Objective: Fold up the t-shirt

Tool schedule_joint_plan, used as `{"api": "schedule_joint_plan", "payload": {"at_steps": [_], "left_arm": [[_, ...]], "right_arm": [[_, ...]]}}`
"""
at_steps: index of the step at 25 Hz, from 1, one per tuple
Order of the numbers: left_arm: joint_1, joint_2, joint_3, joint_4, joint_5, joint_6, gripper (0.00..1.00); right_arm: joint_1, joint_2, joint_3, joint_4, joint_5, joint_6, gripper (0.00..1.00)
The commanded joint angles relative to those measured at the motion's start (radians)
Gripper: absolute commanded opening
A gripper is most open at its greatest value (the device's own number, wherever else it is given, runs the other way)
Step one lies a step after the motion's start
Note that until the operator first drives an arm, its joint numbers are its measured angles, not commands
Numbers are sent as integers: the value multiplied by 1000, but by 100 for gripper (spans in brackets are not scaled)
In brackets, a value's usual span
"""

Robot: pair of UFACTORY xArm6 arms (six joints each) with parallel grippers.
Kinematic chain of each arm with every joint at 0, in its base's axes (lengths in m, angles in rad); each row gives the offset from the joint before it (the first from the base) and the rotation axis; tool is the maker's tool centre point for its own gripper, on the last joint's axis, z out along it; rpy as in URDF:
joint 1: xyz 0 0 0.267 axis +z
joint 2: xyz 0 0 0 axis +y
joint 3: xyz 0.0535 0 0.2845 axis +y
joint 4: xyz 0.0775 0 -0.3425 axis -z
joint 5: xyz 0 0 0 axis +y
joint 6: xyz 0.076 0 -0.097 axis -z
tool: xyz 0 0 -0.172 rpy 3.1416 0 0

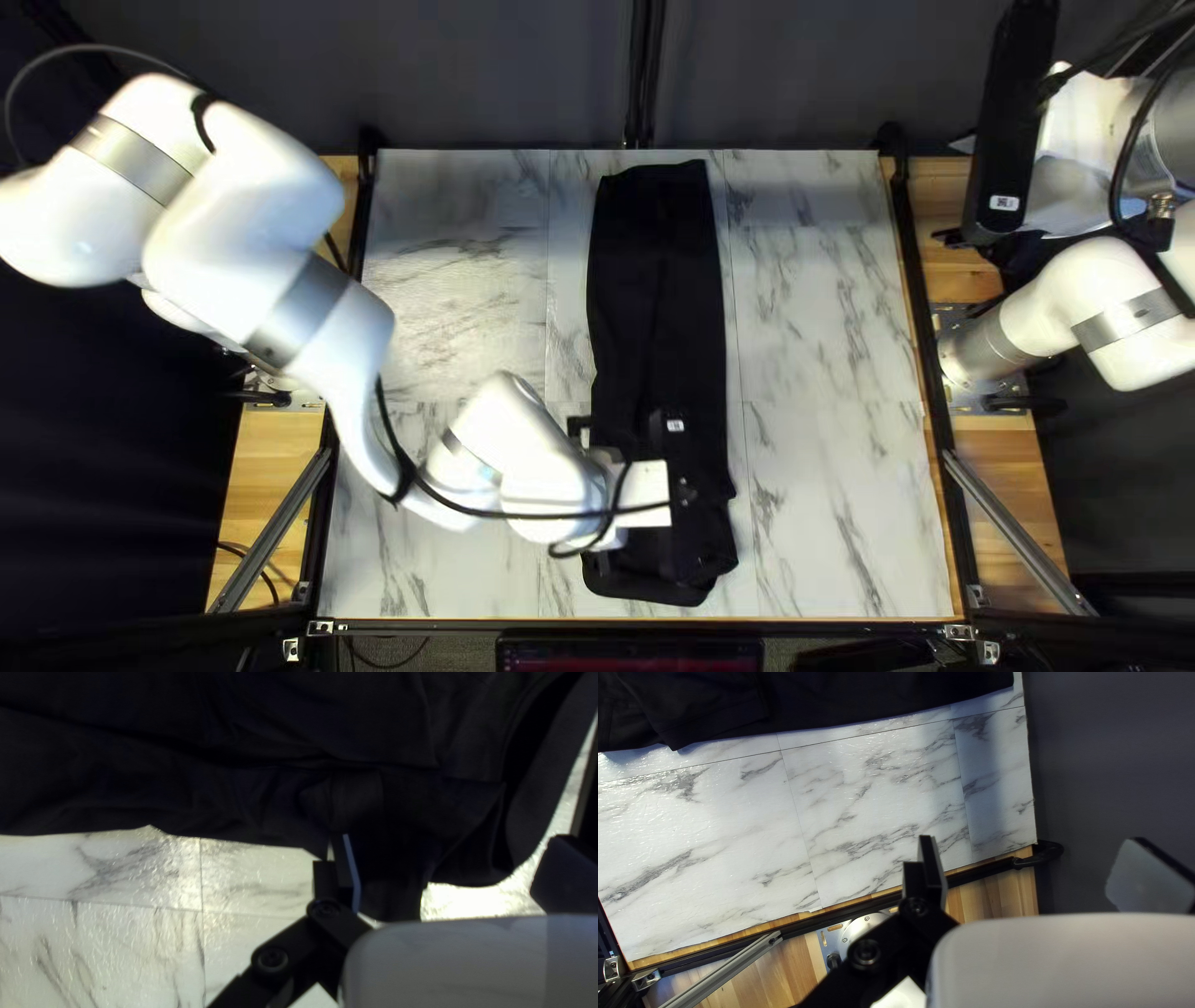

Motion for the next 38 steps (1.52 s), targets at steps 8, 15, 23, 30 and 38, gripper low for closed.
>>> {"api": "schedule_joint_plan", "payload": {"at_steps": [8,15,23,30,38], "left_arm": [[-15,102,-83,-12,94,55,100],[-37,98,-98,-22,88,57,100],[2,103,-34,-48,31,86,100],[1,86,-10,-15,82,29,100],[-51,12,56,9,165,-87,100]], "right_arm": [[0,0,0,0,0,0,100],[0,0,0,0,0,0,100],[0,0,0,0,0,0,100],[0,0,0,0,0,0,100],[0,0,0,0,0,0,100]]}}
